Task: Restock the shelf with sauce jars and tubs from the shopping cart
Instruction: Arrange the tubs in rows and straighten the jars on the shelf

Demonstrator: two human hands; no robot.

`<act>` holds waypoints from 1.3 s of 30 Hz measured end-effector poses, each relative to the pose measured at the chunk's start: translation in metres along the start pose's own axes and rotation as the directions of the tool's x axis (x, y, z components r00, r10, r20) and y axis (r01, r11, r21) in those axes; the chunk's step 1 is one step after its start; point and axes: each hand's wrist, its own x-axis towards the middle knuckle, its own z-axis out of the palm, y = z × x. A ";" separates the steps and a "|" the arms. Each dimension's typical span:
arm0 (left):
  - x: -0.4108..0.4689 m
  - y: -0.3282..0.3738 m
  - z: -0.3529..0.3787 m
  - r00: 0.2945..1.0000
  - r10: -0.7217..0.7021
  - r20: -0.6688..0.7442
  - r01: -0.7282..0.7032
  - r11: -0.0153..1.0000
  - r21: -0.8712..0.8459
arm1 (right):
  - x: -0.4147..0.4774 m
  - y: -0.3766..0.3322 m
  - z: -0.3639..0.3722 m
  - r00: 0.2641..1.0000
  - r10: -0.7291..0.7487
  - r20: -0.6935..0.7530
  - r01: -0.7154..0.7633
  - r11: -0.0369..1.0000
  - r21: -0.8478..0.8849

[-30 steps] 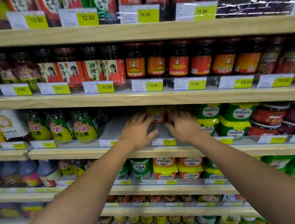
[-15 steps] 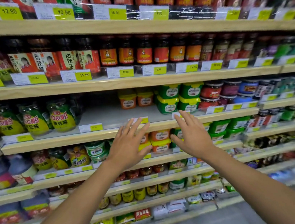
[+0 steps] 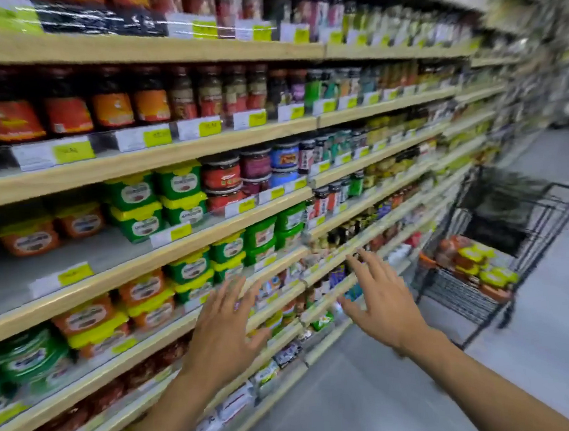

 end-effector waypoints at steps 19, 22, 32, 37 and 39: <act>0.228 0.320 0.206 0.926 0.235 0.296 -0.160 0.953 -0.256 | -0.083 0.407 -0.051 0.809 0.587 -0.034 -0.587 0.805 -0.089; 0.260 0.366 0.233 0.896 0.304 0.323 -0.220 0.937 -0.271 | -0.082 0.445 -0.051 0.756 0.655 0.002 -0.651 0.752 -0.105; 0.381 0.473 0.310 0.828 0.426 0.365 -0.331 0.897 -0.294 | -0.035 0.555 -0.026 0.690 0.722 0.042 -0.715 0.690 -0.112; 0.463 0.506 0.357 0.801 0.473 0.367 -0.369 0.873 -0.320 | 0.016 0.622 -0.001 0.666 0.742 0.077 -0.731 0.669 -0.131; 0.495 0.515 0.376 0.792 0.470 0.389 -0.349 0.872 -0.342 | 0.040 0.647 0.009 0.636 0.765 0.106 -0.755 0.644 -0.118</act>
